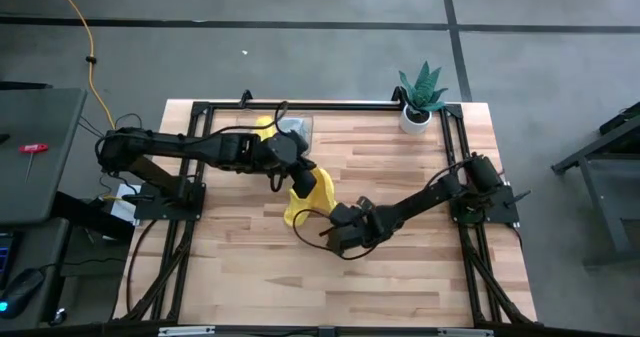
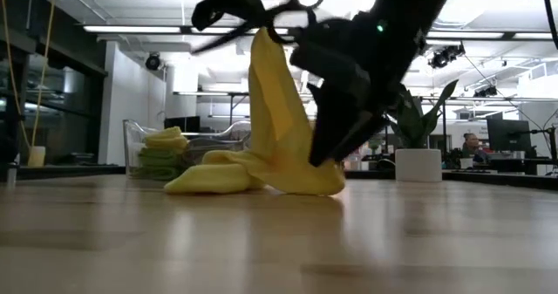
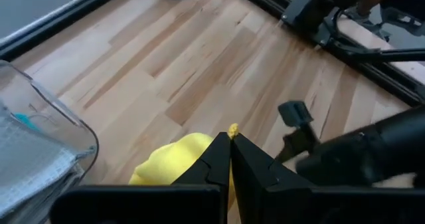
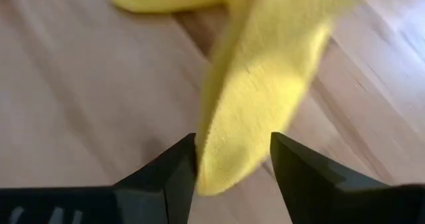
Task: Fold microfiber towels
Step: Fold the yellow towel
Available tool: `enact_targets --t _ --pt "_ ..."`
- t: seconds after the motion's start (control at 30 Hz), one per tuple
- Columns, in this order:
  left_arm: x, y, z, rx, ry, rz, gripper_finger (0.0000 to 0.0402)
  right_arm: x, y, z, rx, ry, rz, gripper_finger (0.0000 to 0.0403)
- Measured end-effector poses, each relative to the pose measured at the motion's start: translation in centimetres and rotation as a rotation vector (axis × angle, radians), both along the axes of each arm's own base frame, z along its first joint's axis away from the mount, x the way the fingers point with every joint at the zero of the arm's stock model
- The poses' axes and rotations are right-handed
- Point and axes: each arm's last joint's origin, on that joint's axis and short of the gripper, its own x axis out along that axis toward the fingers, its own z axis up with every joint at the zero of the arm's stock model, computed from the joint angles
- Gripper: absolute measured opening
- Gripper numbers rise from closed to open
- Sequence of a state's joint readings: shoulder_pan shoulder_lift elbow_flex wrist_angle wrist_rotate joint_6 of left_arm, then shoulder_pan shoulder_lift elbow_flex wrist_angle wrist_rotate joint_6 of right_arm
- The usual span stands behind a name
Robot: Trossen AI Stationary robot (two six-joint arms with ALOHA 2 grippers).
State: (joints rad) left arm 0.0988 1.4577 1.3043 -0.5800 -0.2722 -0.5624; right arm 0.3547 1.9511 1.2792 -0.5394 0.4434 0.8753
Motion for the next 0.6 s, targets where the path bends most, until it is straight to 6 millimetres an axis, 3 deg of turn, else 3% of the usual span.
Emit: enact_targets --t 0.33,0.6 --pt "-0.43 0.28 0.68 0.009 -0.027 0.005 0.0 -0.66 -0.12 -0.34 0.043 0.065 -0.045 0.0141" --pt "-0.49 0.4 0.73 0.01 -0.028 0.009 0.0 -1.17 -0.35 -0.52 0.05 0.132 -0.043 0.0138"
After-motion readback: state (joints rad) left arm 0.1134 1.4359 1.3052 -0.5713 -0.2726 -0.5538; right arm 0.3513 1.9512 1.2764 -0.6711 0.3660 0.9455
